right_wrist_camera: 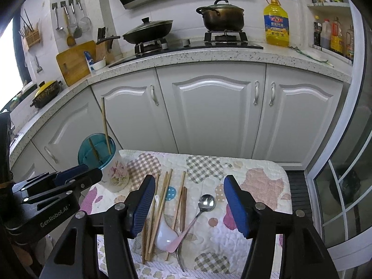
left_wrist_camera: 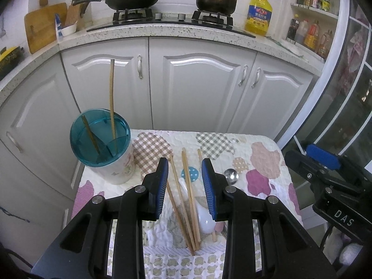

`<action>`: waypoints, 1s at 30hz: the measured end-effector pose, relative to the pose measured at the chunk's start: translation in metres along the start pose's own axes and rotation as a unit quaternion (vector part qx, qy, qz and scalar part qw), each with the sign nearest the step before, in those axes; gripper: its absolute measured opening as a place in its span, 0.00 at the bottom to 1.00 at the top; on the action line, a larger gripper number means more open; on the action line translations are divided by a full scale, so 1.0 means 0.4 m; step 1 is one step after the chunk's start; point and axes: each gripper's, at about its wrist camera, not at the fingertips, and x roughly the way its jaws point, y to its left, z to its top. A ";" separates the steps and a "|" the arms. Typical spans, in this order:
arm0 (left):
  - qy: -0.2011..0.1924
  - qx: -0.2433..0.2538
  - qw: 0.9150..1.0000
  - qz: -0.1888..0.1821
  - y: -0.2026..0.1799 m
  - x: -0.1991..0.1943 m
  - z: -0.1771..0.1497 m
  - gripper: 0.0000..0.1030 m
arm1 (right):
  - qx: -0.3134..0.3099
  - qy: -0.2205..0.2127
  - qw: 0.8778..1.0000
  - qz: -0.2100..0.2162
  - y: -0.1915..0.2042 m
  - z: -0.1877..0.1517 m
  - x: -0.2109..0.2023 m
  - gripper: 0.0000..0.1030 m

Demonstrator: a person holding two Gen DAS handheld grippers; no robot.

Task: Organize utensils
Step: 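Withdraw both open tools from the cup back over the remaining utensils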

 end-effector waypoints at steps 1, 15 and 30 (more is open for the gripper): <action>0.001 0.000 1.000 -0.001 0.000 0.001 0.000 0.28 | 0.000 0.001 1.000 -0.001 0.001 0.001 0.002 0.57; 0.012 -0.001 1.000 -0.003 0.002 0.018 -0.009 0.28 | 0.001 0.016 1.000 -0.004 -0.004 -0.004 0.029 0.63; 0.020 -0.007 1.000 -0.001 0.009 0.033 -0.019 0.28 | -0.001 0.025 1.000 -0.010 -0.006 -0.008 0.048 0.63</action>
